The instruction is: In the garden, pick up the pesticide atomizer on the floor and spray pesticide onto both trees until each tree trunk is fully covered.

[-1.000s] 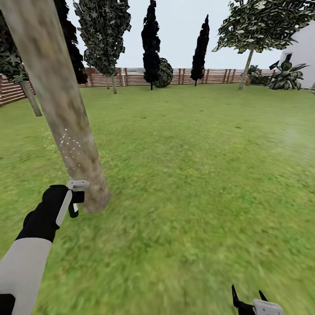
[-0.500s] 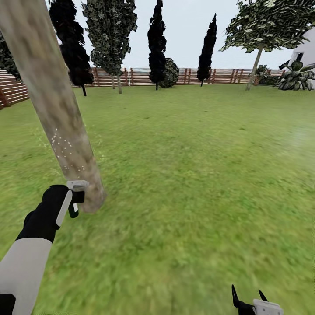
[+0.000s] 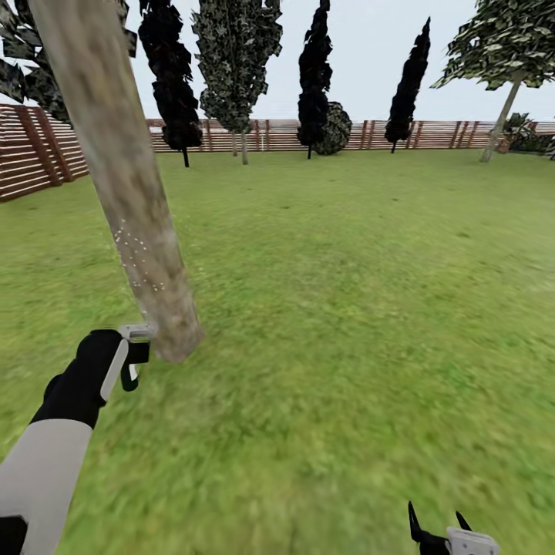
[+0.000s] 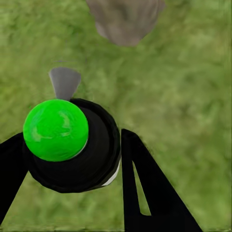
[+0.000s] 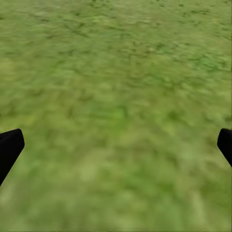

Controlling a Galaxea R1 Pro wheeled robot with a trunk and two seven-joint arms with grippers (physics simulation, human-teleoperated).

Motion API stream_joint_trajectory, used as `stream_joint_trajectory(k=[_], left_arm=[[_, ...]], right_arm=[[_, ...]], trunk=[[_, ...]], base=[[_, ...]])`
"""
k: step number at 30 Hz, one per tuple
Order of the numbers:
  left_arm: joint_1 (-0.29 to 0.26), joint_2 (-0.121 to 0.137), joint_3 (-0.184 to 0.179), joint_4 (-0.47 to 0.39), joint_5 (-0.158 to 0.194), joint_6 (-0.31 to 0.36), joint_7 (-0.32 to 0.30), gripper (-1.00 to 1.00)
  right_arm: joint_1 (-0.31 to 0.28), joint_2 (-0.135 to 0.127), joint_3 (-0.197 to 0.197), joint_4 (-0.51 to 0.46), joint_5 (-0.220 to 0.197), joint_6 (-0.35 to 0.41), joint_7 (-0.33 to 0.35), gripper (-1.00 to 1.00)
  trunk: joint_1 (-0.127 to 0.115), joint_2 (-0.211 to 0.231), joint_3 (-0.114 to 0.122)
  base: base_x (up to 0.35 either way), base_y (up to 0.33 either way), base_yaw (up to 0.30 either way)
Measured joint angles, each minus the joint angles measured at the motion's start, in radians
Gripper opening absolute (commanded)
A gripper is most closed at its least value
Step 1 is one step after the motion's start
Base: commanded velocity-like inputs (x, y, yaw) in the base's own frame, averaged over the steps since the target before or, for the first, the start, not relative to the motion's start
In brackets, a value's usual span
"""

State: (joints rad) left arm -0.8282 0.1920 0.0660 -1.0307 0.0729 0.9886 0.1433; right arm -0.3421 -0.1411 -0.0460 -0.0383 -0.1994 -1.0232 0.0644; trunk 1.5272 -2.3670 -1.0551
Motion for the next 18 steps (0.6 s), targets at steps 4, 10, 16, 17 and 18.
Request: stream_joint_trajectory(k=[4,10,16,17,18], left_arm=[[0.0,0.0,0.0,0.044,-0.002,-0.007,0.004,-1.0],[0.0,0.0,-0.001,0.05,-0.001,-0.037,0.004,-1.0],[0.037,0.009,0.004,0.045,-0.002,-0.039,0.001,-1.0],[0.047,0.009,0.003,0.046,-0.001,-0.048,0.0,-1.0],[0.058,0.008,0.002,0.047,0.0,-0.071,-0.001,-1.0]], right_arm=[[0.0,0.0,0.0,0.0,0.0,0.0,0.0,1.0],[0.0,0.0,0.0,0.0,0.0,0.0,0.0,1.0],[0.0,0.0,0.0,0.0,0.001,0.0,0.0,1.0],[0.0,0.0,0.0,0.0,0.001,0.0,0.0,1.0],[0.0,0.0,0.0,0.0,0.001,0.0,0.0,1.0]], trunk=[[0.0,0.0,0.0],[0.0,0.0,0.0],[0.0,0.0,0.0],[0.0,0.0,0.0],[0.0,0.0,0.0]], base=[[0.06,-0.273,0.167],[0.143,-0.269,0.008],[0.157,-0.263,0.0],[0.181,-0.243,0.0],[0.196,-0.233,0.0]])
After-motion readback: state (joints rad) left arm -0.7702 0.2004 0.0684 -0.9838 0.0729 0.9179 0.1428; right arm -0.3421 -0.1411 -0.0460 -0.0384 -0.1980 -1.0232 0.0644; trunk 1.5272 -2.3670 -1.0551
